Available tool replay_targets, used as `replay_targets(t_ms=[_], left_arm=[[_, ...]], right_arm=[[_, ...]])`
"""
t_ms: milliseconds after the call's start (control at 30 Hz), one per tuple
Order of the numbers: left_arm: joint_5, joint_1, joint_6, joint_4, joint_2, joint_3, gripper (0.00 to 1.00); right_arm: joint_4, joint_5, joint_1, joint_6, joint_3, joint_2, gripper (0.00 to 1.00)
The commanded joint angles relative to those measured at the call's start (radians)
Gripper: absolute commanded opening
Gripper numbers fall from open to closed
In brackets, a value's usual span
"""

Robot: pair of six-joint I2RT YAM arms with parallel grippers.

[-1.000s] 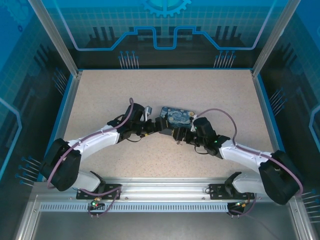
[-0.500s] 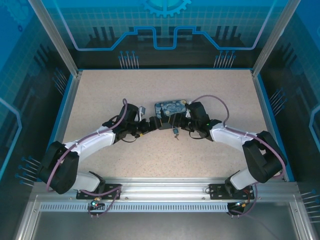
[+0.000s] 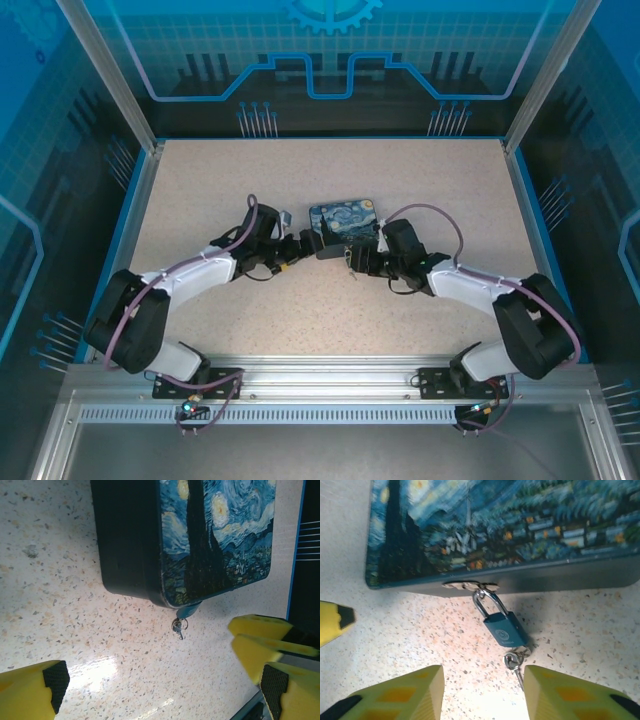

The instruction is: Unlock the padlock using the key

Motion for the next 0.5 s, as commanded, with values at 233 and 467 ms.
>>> replay_targets(t_ms=[233,467], left_arm=[[0.028,0.009,-0.008,0.012,0.018,0.057,0.99],[0.032,0.009,-0.002,-0.002,0.029,0.07,0.99]], right_arm=[[0.123,-0.025,-0.016,-0.124,-0.035,0.094,0.52],[0.18,-0.053,-0.021,-0.125,-0.025,0.161,0.56]])
